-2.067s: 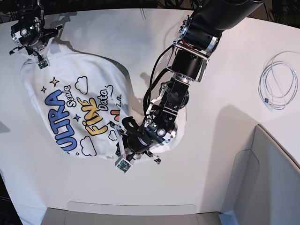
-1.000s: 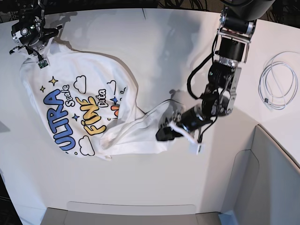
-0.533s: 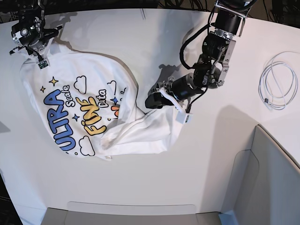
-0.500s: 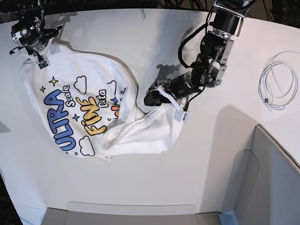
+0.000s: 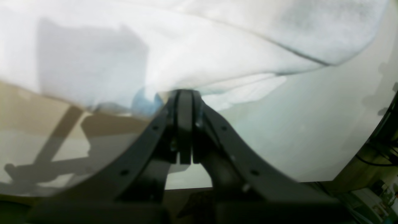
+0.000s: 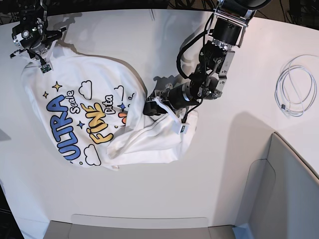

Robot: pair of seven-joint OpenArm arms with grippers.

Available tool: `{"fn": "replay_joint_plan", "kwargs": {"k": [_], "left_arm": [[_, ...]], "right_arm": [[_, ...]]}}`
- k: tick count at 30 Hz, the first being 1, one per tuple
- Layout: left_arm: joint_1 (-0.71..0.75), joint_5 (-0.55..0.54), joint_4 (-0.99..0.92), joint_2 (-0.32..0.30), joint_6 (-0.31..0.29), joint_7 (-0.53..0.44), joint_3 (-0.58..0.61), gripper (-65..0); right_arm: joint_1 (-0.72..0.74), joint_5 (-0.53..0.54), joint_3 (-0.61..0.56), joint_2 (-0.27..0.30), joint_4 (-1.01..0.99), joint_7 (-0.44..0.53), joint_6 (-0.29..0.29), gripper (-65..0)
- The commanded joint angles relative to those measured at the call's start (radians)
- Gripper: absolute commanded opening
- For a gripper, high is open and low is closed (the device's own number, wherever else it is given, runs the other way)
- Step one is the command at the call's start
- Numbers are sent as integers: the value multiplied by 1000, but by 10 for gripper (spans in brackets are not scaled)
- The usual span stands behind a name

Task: Layout the t-shirt on the table in an organized manner, then fold the t-shirt properly
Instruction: 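Grasp the bunched fabric with the left gripper and pull it toward the hem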

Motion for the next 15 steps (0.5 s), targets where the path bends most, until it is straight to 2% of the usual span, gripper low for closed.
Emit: {"fn": "replay_joint_plan", "kwargs": {"k": [1,15], "left_arm": [[-21,-12,17,23,-13,11,1,-488],[-18,-13,59,89,-16,48,1,-488]], "right_arm": [[-11,52,-5,-2,-3,-7,17,-650],[-17,52,-5,-2,-5,-7,17,-650]]}}
